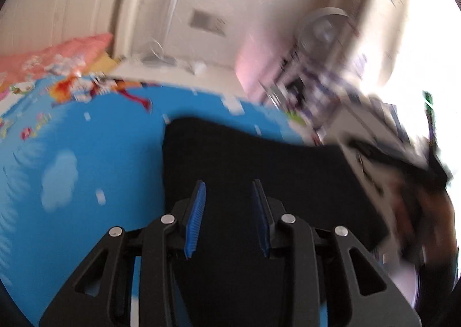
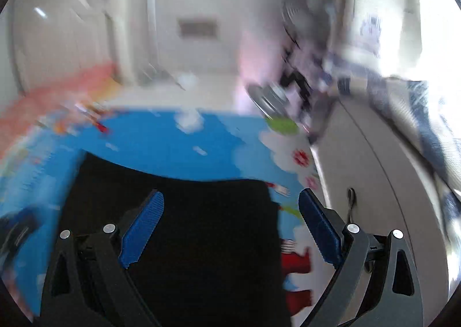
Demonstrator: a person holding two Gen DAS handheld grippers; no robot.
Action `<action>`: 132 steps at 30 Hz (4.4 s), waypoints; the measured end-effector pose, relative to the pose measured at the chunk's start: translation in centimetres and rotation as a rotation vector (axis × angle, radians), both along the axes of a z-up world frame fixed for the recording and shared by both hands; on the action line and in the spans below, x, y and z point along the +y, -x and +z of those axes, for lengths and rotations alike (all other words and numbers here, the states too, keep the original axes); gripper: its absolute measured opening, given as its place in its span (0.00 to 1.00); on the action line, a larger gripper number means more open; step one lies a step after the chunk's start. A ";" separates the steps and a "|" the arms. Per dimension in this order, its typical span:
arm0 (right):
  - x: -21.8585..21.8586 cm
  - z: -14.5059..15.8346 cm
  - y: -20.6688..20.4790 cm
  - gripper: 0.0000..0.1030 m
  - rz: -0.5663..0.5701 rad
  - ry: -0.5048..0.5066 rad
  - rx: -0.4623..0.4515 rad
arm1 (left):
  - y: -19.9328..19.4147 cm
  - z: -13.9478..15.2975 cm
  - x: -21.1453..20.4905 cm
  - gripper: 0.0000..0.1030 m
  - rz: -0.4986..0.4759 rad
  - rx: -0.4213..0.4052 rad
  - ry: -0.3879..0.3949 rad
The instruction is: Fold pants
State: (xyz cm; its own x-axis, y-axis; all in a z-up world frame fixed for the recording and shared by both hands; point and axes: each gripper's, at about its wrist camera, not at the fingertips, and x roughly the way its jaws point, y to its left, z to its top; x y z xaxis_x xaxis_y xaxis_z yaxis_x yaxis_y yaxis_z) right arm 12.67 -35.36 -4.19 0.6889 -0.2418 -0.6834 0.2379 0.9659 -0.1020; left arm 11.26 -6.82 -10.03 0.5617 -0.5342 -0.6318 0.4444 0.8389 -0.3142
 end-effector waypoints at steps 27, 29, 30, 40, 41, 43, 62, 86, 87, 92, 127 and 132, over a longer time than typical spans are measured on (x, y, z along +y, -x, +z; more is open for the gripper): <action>-2.8 -6.5 -0.9 0.86 -0.092 -0.017 0.092 | -6.9 0.8 -4.2 0.37 -0.028 -0.006 -0.043; -2.6 -6.4 -0.7 0.86 -0.095 -0.004 0.082 | -3.5 -0.4 -5.2 0.47 -0.057 -0.026 -0.116; -2.6 -6.4 -0.6 0.86 -0.096 -0.002 0.076 | -2.2 -2.1 -6.3 0.50 -0.111 0.013 -0.173; 1.1 -3.5 6.2 0.89 -0.147 -0.008 -0.032 | 4.3 -2.0 -6.5 0.70 -0.121 -0.080 -0.260; 1.9 -4.0 7.1 0.89 -0.157 -0.005 -0.017 | 4.5 -2.3 -6.3 0.71 -0.105 -0.065 -0.253; 2.3 -5.5 8.0 0.90 -0.166 -0.032 0.031 | 3.8 -2.3 -6.4 0.79 -0.078 -0.036 -0.239; 2.1 -6.5 10.4 0.94 -0.198 -0.113 0.030 | 6.5 2.2 -7.9 0.98 -0.007 -0.259 -0.395; 4.8 -0.9 16.0 0.94 -0.188 -0.069 -0.081 | 9.1 5.7 -5.1 0.98 -0.017 -0.185 -0.193; 4.8 -0.9 16.0 0.94 -0.187 -0.069 -0.082 | 9.0 5.6 -5.0 0.98 -0.016 -0.178 -0.194; 5.0 -0.9 15.9 0.94 -0.182 -0.066 -0.081 | 8.8 5.3 -4.9 0.98 -0.020 -0.155 -0.187; 5.3 -1.2 15.8 0.94 -0.178 -0.067 -0.075 | 8.6 5.1 -4.9 0.98 -0.006 -0.148 -0.177; 5.2 -1.3 15.9 0.94 -0.179 -0.068 -0.074 | 8.5 5.0 -4.9 0.98 -0.005 -0.149 -0.181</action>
